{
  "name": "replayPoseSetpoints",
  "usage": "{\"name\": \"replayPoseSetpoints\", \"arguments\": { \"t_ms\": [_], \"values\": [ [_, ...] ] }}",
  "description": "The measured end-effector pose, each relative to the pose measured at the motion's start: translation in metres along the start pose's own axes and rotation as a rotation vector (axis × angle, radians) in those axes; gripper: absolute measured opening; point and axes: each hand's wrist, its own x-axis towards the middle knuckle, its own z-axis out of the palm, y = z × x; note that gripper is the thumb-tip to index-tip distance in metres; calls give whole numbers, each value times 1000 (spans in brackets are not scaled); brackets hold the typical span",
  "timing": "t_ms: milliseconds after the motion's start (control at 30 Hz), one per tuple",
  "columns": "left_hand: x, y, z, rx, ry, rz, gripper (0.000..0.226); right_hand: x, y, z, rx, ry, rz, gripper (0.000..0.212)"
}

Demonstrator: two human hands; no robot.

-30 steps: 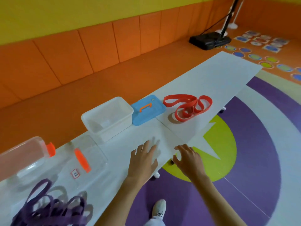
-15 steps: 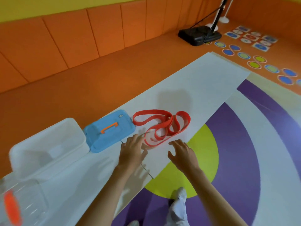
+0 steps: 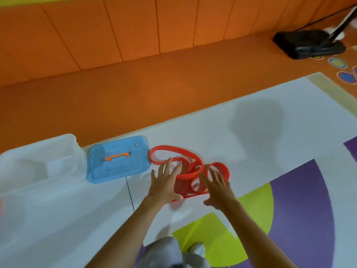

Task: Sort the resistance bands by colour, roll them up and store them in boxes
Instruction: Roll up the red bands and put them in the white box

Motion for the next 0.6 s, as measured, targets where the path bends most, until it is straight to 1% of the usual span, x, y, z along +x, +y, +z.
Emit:
{"name": "replayPoseSetpoints", "arguments": {
  "t_ms": [67,133,233,300,367,467,600],
  "values": [
    [15,2,12,-27,-56,-31,145,23,11,6,-128,-80,-85,127],
    [31,2,27,-36,-92,-62,156,45,18,16,-228,-90,-163,133],
    [50,2,46,5,-110,-80,163,68,23,21,-262,-46,-217,140],
    [53,7,55,21,-108,-72,163,73,25,20,-239,32,-241,137],
    [55,9,61,57,-47,-69,152,80,28,19,-194,84,-280,130],
    [57,7,63,46,-5,-56,124,94,37,20,-207,25,-379,128],
    [49,10,68,-12,78,-5,87,104,42,10,-215,-59,-401,115]
  ]
}}
